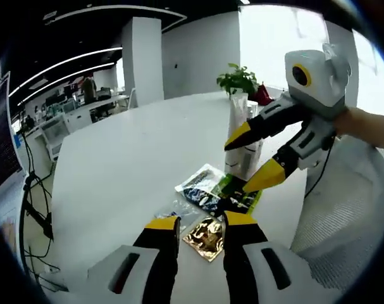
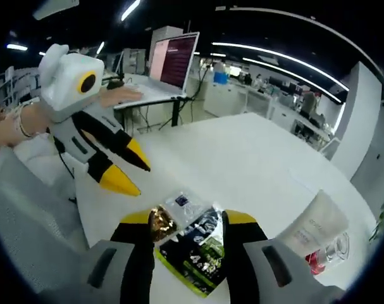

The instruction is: Arrange the skincare products in the storage area until every visible bottle or jar stands upright without overlapping.

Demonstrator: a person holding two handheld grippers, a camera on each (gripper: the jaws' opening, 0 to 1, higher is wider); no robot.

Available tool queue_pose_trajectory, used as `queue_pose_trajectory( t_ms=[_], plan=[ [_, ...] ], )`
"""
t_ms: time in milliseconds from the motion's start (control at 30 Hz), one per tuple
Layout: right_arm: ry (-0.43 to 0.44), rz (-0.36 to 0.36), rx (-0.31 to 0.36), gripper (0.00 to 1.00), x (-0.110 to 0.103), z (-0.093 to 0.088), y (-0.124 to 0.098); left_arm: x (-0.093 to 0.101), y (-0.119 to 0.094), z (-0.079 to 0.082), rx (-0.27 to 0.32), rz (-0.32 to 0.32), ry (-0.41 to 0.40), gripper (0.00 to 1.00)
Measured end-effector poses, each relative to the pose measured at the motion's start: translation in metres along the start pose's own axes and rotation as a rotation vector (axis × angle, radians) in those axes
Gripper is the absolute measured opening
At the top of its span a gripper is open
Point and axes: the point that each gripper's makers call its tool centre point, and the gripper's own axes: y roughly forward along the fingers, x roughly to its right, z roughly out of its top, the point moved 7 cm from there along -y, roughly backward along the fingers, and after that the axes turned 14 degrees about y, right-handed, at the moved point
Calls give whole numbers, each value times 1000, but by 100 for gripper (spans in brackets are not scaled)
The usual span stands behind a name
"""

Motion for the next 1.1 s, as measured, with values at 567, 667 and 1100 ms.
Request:
queue_pose_trajectory(
  t_ms=[567, 667, 1100],
  plan=[
    [68, -134, 16, 67, 16, -27, -63, 25, -22, -2, -12, 9, -29, 47],
    [91, -153, 14, 68, 18, -35, -75, 31, -26, -3, -20, 12, -26, 50],
    [177, -249, 6, 79, 33, -65, -121, 49, -51, -3, -23, 56, -74, 58]
  ],
)
